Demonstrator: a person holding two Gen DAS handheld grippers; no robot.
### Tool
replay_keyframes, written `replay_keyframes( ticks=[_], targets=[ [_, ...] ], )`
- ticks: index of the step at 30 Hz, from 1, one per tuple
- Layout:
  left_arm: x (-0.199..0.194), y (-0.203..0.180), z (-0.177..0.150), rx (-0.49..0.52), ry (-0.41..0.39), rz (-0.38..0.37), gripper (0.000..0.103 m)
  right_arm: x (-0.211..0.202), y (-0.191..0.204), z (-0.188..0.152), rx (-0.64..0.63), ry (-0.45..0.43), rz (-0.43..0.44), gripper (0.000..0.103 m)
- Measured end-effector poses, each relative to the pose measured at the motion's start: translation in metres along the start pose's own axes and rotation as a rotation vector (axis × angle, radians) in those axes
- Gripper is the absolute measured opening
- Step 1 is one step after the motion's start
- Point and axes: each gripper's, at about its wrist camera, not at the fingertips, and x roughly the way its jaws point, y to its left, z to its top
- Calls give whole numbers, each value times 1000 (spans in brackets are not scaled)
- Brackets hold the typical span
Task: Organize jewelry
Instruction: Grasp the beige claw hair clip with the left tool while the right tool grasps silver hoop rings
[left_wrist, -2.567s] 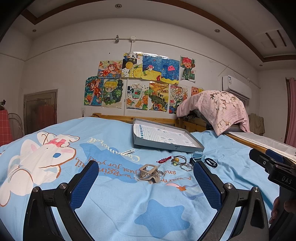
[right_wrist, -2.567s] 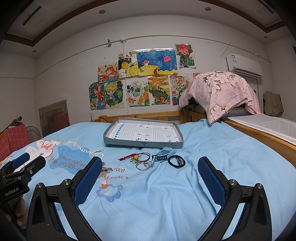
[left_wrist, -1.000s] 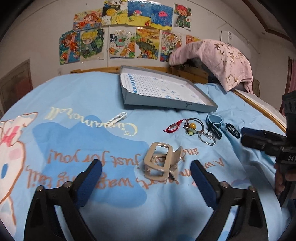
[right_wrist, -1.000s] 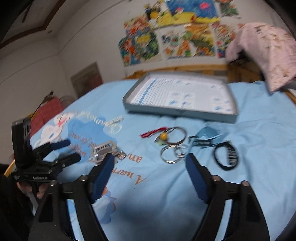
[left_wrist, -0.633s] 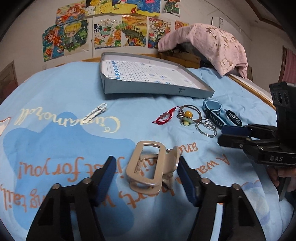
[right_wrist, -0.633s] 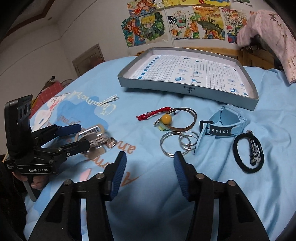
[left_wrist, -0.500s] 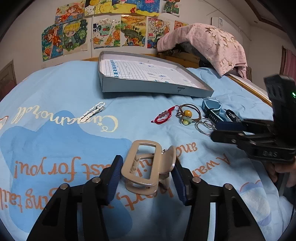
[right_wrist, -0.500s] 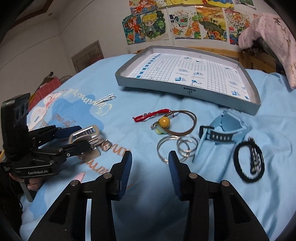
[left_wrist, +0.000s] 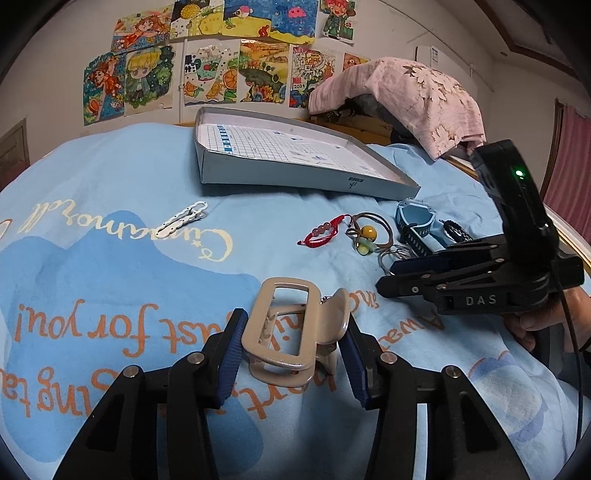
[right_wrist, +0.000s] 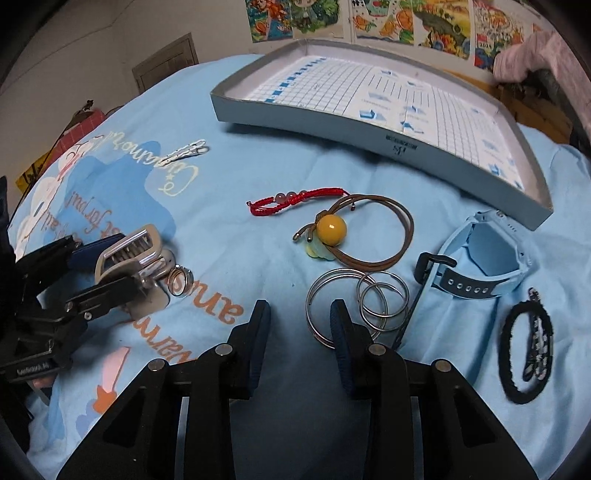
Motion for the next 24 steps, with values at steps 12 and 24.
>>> replay_keyframes(
  ticks=[12, 24],
  targets=[
    [-4, 4, 1, -22, -15, -16, 46, -8, 17, -17, 25, -41, 161, 4],
    [-18, -4, 12, -7, -57, -19, 46, -49, 22, -43, 16, -187, 204, 3]
  ],
)
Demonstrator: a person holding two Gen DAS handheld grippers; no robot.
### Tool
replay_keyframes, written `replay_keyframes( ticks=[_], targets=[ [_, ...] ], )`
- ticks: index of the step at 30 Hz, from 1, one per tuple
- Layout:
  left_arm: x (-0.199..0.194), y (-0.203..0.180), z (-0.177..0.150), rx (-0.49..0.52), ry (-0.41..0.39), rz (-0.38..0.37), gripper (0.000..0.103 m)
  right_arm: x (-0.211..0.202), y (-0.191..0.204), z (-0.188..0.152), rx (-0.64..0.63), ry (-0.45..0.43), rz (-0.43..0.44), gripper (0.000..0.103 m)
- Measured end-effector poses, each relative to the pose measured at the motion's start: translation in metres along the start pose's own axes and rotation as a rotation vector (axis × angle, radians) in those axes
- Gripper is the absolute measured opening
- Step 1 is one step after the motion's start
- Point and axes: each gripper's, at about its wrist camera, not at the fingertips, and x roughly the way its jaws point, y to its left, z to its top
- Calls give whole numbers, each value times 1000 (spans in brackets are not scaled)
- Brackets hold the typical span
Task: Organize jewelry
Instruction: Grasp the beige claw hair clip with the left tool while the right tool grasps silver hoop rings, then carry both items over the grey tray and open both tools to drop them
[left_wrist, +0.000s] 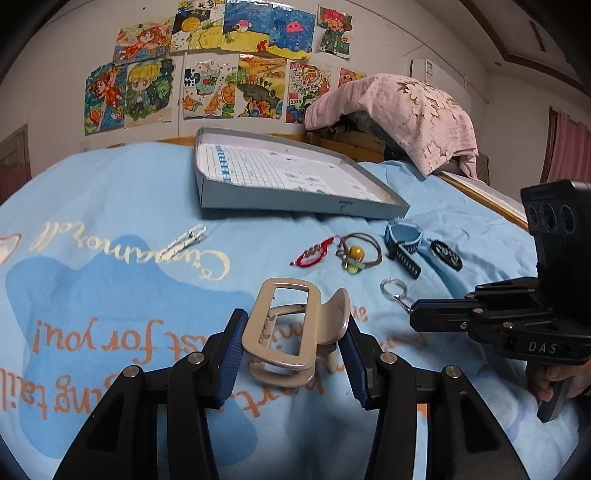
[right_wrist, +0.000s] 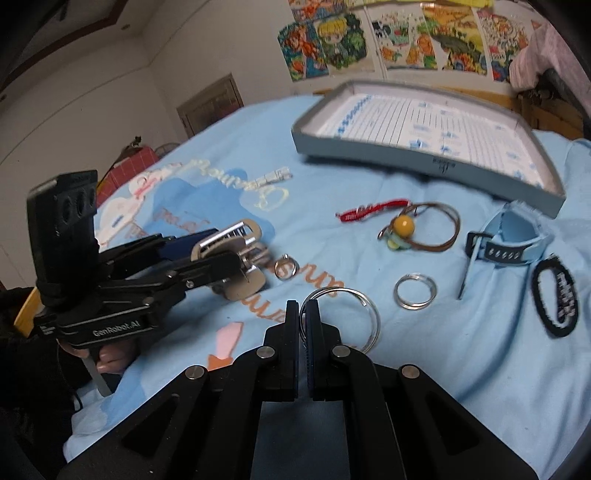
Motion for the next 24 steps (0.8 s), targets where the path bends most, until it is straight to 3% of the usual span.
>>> replay_keyframes(
  ticks=[9, 24],
  targets=[
    [12, 5, 55, -21, -14, 12, 46, -14, -11, 18, 18, -82, -12, 2],
    [78, 28, 138, -61, -34, 49, 46, -10, -66, 132, 10, -203, -64, 2]
  ],
)
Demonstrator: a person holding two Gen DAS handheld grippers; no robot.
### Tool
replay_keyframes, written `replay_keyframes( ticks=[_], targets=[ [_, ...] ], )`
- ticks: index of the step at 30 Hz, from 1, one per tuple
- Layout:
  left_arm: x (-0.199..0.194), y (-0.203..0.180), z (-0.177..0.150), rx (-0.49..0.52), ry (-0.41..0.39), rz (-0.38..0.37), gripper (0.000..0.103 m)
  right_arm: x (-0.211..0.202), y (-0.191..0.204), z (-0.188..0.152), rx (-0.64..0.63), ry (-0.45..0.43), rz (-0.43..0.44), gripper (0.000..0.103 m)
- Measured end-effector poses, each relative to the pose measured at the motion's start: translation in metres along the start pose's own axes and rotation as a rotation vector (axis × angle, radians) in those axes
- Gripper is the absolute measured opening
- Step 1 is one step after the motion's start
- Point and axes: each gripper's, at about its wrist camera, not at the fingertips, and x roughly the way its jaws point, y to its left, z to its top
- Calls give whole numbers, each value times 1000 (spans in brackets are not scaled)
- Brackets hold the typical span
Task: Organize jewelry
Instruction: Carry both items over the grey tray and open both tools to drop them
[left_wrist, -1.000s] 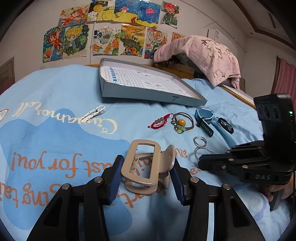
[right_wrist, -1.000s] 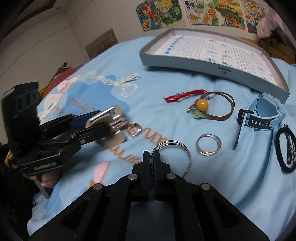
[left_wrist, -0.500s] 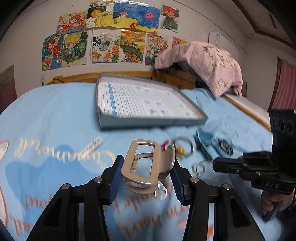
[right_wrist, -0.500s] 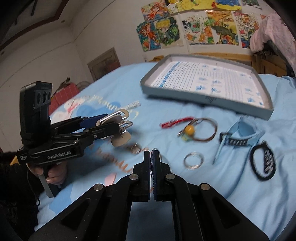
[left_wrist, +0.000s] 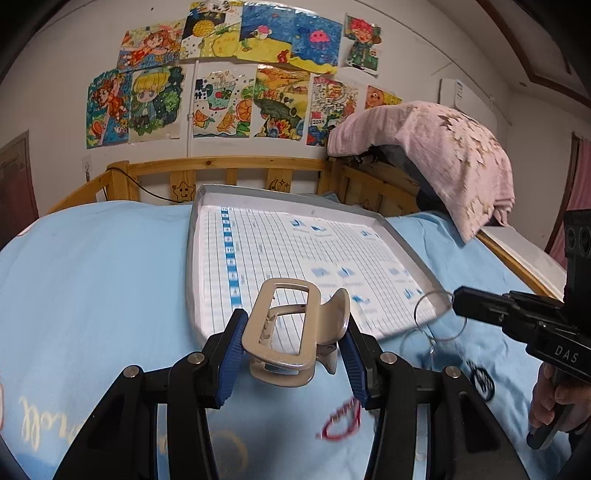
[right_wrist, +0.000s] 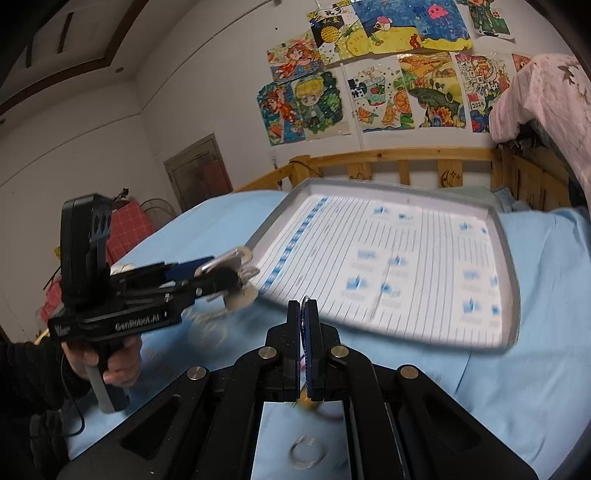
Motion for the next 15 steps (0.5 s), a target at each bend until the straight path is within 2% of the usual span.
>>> replay_keyframes(
  ticks=[7, 14, 15],
  targets=[
    [45, 5, 16, -10, 49, 60, 46, 31, -12, 35, -7, -20, -77, 2],
    [62, 4, 4, -1, 92, 116, 48, 64, -24, 21, 10, 9, -141, 2],
    [61, 4, 2, 1, 91, 116, 55, 64, -25, 18, 12, 11, -147, 2]
  ],
)
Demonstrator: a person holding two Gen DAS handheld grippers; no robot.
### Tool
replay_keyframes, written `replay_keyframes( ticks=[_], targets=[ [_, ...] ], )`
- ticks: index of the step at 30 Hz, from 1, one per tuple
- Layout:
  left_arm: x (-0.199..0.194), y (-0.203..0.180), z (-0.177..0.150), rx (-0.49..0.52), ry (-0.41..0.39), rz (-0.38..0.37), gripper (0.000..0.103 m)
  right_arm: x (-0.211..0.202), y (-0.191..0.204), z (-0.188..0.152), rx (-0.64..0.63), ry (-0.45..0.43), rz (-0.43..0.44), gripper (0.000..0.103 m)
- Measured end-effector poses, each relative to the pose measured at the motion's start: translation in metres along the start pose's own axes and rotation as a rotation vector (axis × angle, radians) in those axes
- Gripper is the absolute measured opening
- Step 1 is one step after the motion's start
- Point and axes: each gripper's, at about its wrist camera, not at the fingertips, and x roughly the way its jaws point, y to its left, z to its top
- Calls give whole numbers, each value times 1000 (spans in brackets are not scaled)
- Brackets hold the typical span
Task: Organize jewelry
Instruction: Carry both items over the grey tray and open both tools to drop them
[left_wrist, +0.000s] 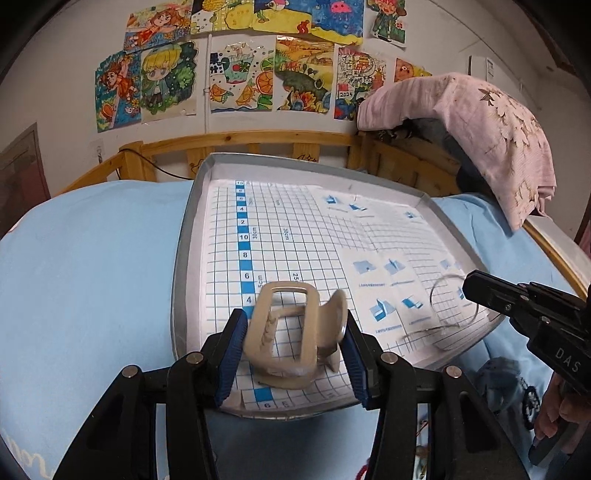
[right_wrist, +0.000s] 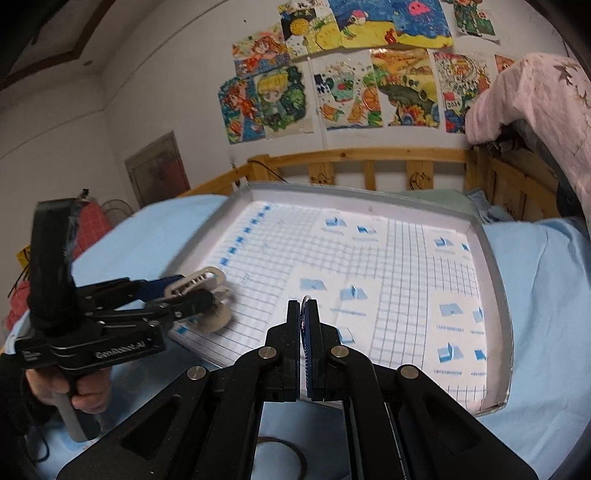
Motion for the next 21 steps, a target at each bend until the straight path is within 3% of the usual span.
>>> replay_keyframes(
  ticks=[1, 3, 8, 11, 12, 13, 15, 18, 20, 21],
  targets=[
    [-1, -1, -3, 4, -2, -1, 66, 1, -1, -3, 1, 4, -12, 3],
    [-5, -1, -5, -3, -25, 8, 75, 3, -3, -8, -1, 14, -24, 3],
    [-16, 3, -8, -39, -48, 1, 78, -1, -10, -20, 27, 47, -57, 4],
    [-30, 4, -14, -54, -97, 3, 91, -11, -14, -26, 44, 45, -67, 9],
    [-39, 3, -17, -58, -134, 17, 99, -17, -14, -29, 43, 34, -76, 23],
    [-47, 3, -21, -64, -168, 23, 103, -20, -15, -30, 42, 24, -79, 48],
    [-61, 3, -26, -82, -219, 18, 103, -40, -12, -38, 35, -44, -98, 70],
    [-83, 7, -35, -118, -255, 17, 103, -64, -2, -46, 13, -110, -105, 70],
    [-97, 9, -41, -132, -281, 26, 103, -79, 3, -49, 3, -147, -119, 78],
    [-105, 10, -45, -136, -297, 31, 103, -86, 7, -50, -1, -168, -131, 90]
  ],
)
